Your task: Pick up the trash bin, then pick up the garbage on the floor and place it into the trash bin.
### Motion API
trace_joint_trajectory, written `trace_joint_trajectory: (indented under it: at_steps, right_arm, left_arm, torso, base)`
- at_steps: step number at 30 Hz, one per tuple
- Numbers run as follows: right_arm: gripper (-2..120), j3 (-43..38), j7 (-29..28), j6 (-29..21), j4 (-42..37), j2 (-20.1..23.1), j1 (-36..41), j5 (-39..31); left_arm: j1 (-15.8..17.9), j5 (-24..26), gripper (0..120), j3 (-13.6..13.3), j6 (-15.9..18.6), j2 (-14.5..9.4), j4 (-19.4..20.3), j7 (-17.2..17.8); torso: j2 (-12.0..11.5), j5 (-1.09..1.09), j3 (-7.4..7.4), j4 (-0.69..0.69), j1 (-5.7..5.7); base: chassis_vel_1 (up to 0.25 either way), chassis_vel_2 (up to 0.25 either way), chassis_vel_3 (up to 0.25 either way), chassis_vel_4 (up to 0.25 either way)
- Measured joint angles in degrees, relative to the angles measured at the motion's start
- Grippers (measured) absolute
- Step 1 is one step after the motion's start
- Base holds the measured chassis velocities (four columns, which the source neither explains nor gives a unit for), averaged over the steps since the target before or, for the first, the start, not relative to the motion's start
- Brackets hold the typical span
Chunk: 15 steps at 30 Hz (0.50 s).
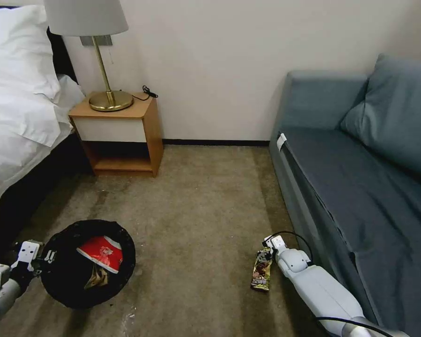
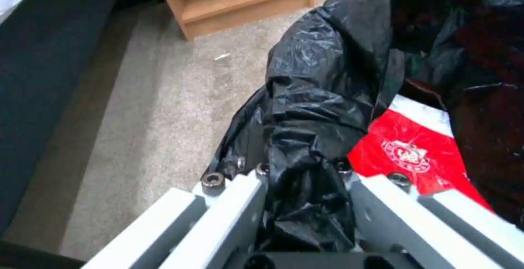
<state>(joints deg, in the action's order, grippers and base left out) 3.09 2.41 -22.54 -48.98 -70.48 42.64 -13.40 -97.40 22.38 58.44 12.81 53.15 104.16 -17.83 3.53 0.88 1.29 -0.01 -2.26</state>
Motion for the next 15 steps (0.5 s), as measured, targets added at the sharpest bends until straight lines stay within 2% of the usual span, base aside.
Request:
trace_joint_trajectory:
  at_steps: [6, 15]
  right_arm:
    - [99, -0.55, 0.65, 0.52, 1.27, -1.34, 0.49, 1.21]
    - [96, -0.93, 1.31, 1.17, 2.93, -1.79, -0.24, 1.82]
  left_arm:
    - [-0.18, 0.69, 1, 0.66, -0.31, -0.77, -0.60, -0.16]
    - [0.49, 0.97, 1, 0.23, -0.54, -1.44, -1.76, -0.48]
  torso:
    - [0.00, -0.02, 0.00, 0.00, 0.00]
    - [0.00, 0.00, 0.00, 0.00, 0.00]
  base:
    - [0.000, 0.000, 0.000, 0.000]
    - [0.000, 0.000, 0.000, 0.000]
